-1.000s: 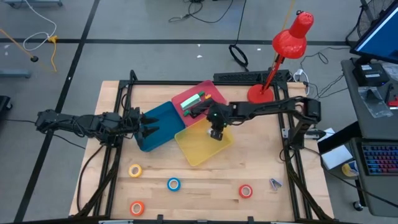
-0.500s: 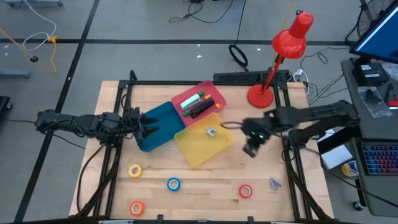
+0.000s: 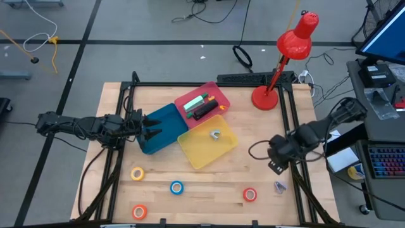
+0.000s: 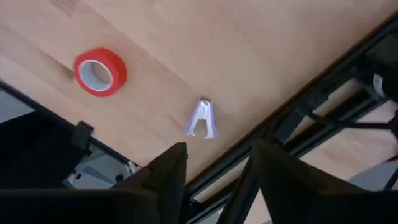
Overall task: Pick and place Stapler, Stapler remover, tape
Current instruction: Put the violet staple remover into the yellow bin
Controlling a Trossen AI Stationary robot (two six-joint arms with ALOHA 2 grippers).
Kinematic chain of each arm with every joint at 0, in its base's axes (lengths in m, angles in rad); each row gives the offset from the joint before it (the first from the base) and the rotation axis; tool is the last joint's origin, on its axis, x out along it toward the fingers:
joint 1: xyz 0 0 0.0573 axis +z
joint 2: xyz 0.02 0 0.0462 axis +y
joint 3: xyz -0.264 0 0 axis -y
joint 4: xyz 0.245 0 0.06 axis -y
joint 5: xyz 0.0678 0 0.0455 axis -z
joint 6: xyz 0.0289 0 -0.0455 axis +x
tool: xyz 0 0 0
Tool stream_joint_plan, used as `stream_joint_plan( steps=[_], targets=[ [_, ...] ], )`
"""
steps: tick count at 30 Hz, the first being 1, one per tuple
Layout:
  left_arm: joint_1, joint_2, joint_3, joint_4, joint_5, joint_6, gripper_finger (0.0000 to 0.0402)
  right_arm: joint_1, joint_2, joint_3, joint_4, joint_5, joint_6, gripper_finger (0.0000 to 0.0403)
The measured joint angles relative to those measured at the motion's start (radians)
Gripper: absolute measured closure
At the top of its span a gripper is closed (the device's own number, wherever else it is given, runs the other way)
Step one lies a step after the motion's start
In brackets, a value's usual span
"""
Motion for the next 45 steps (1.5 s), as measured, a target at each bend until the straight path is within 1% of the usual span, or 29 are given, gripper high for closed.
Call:
stream_joint_plan(
  steps=[4,10,15,22,26,30,35,42,45],
  targets=[
    [0.0,0.0,0.0,0.0,0.0,0.001,0.0192,0.072,0.001,-0.065,0.078,-0.001,0.091,0.0192],
    [0.0,0.0,0.0,0.0,0.0,0.006,0.0192,0.128,0.001,-0.218,0.173,-0.064,0.103,0.0167],
    [0.0,0.0,0.0,0.001,0.0,-0.002,0.0192,0.146,0.001,-0.357,0.262,-0.136,0.104,0.0167],
    [0.0,0.0,0.0,0.001,0.0,-0.03,0.0192,0.148,0.001,-0.539,0.478,-0.256,0.068,0.0176],
    [0.0,0.0,0.0,0.001,0.0,-0.049,0.0192,0.148,0.001,-0.606,0.589,-0.264,0.076,0.0175],
    [0.0,0.0,0.0,0.001,0.0,-0.055,0.0192,0.148,0.001,-0.64,0.663,-0.265,0.096,0.0176],
    [0.0,0.0,0.0,0.001,0.0,-0.06,0.0192,0.159,0.001,-0.642,0.729,-0.267,0.121,0.0179],
    [0.0,0.0,0.0,0.001,0.0,-0.058,0.0192,0.246,0.001,-0.642,0.819,-0.264,0.247,0.0183],
    [0.0,0.0,0.0,0.001,0.0,-0.055,0.0192,0.282,0.001,-0.642,0.829,-0.261,0.3,0.0187]
  ],
)
